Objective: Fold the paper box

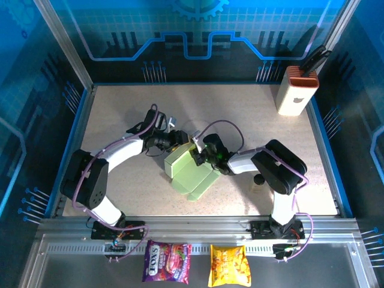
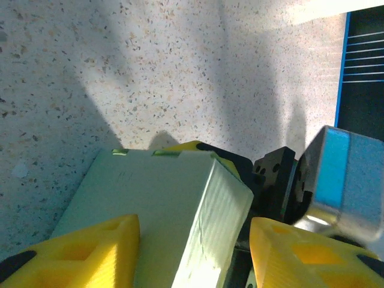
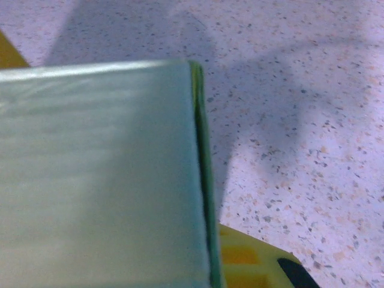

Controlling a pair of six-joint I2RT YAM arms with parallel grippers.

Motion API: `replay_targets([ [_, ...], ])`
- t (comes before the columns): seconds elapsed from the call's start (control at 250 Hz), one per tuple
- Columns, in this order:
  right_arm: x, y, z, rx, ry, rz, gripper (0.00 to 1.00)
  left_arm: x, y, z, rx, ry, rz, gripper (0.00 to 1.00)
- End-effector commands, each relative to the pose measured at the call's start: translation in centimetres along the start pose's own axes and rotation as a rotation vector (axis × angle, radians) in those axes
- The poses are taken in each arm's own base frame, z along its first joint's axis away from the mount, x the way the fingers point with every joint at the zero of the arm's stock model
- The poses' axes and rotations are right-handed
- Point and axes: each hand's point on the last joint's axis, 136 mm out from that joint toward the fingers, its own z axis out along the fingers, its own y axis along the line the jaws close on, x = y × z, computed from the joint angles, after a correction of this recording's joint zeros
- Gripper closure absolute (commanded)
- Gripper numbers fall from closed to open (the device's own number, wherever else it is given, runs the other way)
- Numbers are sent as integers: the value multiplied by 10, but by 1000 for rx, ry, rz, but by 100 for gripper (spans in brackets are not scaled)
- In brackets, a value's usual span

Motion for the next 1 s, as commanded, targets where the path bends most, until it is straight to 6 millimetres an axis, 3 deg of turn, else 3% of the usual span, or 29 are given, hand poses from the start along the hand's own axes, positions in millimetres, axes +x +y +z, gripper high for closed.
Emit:
replay_targets([
  [0.0,36,-20,5,150,111,33,100,26,-12,-7,46,84,21,56],
  [0.24,25,12,2,-51,-42,31,100,24,10,-9,-92,68,49,60],
  [0.352,19,15,0,-84,-102,31,87,23,12,-10,-114,67,62,60],
  [0.663,17,12,1,-97,-164,55,76,22,8,-10,-101,72,58,60],
  [0.995,12,9,-32,-75,-139,3,52,7,-16,-27,-107,21,135,49],
])
